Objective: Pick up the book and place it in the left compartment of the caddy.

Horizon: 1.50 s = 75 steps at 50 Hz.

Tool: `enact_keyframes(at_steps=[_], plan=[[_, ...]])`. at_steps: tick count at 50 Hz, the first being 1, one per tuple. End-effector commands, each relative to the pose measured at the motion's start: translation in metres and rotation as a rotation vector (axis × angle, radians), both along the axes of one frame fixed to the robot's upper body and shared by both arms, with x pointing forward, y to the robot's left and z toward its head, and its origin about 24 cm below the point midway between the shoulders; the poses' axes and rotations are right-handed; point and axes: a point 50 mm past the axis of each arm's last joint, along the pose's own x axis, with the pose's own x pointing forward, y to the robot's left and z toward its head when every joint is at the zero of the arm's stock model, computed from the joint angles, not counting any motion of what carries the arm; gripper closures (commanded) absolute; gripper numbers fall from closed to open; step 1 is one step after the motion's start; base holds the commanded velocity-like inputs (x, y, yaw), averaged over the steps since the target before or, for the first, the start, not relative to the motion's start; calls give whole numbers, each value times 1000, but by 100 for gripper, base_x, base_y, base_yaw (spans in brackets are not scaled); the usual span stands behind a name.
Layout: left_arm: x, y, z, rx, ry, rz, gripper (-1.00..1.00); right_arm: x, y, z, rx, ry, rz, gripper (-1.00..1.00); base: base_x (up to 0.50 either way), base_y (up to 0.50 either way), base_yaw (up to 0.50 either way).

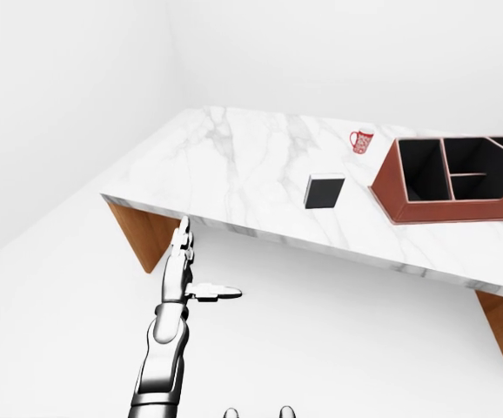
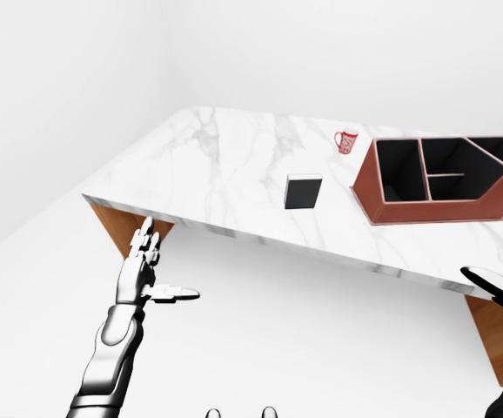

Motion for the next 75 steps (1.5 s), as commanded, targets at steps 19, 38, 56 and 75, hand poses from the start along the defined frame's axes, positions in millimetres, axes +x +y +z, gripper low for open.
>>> enact_keyframes(at_steps=[19,38,56,75], plan=[[0,0,-1,6,6,-4,-100,0,0,-1,3,5,1,-100,0,0,19],[0,-1,2,7,-9,-3,-100,2,-1,-1,6,10,-20,-100,0,0,14],[0,-1,1,8,-4,-4,-100,3,-4,-1,24,4,-25,-100,0,0,0],[0,-1,-1,12,7,-6,-100,1,-4,0,22,-3,-27,-100,10,-20,0]])
